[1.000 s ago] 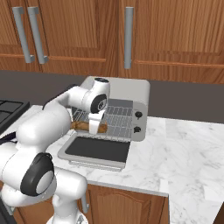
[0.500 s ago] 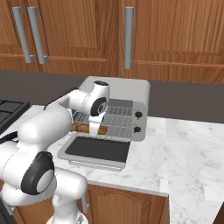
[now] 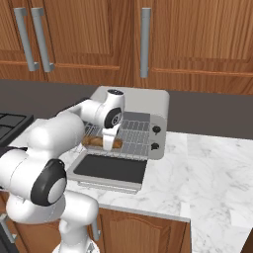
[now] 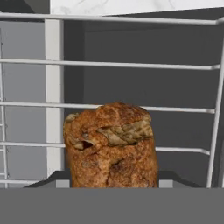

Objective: Pull the toaster oven rack outwards. Pick up the baguette from the plate and place it on the toaster oven rack. Close the toaster oven door fully and set the temperature to the lowest setting.

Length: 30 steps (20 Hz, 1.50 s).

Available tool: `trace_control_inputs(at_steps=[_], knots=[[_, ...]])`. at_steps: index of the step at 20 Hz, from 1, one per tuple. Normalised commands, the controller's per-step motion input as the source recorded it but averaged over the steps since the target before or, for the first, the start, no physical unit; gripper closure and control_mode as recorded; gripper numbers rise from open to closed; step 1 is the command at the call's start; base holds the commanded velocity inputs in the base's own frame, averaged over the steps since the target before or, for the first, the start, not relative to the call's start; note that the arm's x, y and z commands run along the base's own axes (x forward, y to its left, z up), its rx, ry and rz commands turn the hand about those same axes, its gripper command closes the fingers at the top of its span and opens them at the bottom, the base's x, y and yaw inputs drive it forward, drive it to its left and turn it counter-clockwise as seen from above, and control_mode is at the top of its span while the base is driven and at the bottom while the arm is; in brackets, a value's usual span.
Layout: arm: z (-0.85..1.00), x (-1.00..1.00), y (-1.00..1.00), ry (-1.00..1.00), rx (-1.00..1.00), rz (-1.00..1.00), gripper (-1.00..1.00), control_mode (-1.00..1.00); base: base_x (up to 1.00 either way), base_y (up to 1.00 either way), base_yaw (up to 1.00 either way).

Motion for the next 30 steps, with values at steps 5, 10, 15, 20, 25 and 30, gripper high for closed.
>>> trace_control_inputs(at_steps=[5,10,15,20,25,30], knots=[[-0.04,0.20,-0.04,0.00,0.00,0.00,1.00,-1.00,0.00,0.00,0.00],[-0.27,0.09,-0.03,0.00,0.00,0.00,1.00,-1.00,0.00,0.00,0.00],[-0.28,0.03,0.00,0.00,0.00,0.00,1.00,-1.00,0.00,0.00,0.00],[-0.13,0.02,0.00,0.00,0.00,0.00,1.00,-1.00,0.00,0.00,0.00],[0.00,0.00,0.00,0.00,0.00,0.00,-1.00,-1.00,0.00,0.00,0.00],[0.00,0.00,0.00,0.00,0.00,0.00,-1.00,-1.00,0.00,0.00,0.00]])
